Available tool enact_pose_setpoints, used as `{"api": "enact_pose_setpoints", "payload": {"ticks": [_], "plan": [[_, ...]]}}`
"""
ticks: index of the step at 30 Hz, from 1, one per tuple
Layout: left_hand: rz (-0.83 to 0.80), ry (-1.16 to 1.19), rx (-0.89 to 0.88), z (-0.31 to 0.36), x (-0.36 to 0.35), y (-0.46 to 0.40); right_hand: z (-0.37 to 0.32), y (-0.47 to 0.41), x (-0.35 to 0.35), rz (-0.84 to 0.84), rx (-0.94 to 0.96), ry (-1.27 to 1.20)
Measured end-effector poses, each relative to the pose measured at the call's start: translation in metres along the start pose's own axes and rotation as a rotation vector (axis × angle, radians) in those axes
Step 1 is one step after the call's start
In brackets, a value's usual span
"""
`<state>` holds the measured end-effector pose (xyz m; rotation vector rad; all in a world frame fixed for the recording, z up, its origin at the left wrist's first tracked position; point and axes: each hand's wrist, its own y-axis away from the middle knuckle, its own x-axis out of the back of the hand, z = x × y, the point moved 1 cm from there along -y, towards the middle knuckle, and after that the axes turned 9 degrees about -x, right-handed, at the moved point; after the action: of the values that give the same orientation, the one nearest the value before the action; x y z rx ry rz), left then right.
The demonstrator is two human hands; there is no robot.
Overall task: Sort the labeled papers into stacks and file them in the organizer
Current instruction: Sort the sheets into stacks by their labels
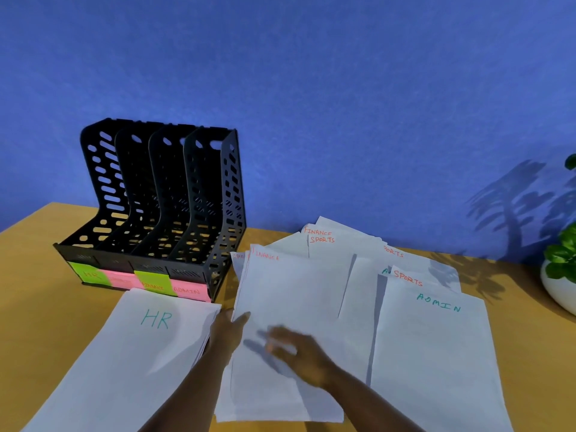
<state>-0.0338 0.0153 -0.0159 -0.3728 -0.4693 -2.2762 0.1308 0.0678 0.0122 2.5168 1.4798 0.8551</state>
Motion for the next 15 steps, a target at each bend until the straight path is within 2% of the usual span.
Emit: {"api": "enact_pose_setpoints", "payload": {"ticks": [2,4,5,7,9,10,12,15], "plan": [[0.025,0.089,-0.046,0.008,0.003,0.001,0.004,-0.003,0.021,0.493,0.042,-0.12],[0.043,0.208,-0.09,0.013,0.007,-0.001,0.008,-0.004,0.049,0.843,-0.107,-0.089],[0.052,0.249,-0.101,0.016,0.01,-0.001,0.009,-0.004,0.061,0.88,-0.237,-0.093],[0.046,0.326,-0.109,0.023,0.011,-0.003,0.016,-0.007,0.082,0.726,-0.398,-0.211],[-0.021,0.385,-0.112,0.03,0.005,-0.002,0.018,-0.006,0.089,0.513,-0.381,-0.461],[-0.059,0.391,-0.098,0.035,0.001,0.0,0.019,-0.004,0.09,0.479,-0.365,-0.491],[-0.143,0.39,-0.06,0.045,-0.008,0.003,0.024,-0.002,0.097,0.505,-0.378,-0.445],[-0.26,0.302,0.008,0.052,-0.019,0.003,0.037,0.008,0.114,0.629,-0.429,-0.543]]}}
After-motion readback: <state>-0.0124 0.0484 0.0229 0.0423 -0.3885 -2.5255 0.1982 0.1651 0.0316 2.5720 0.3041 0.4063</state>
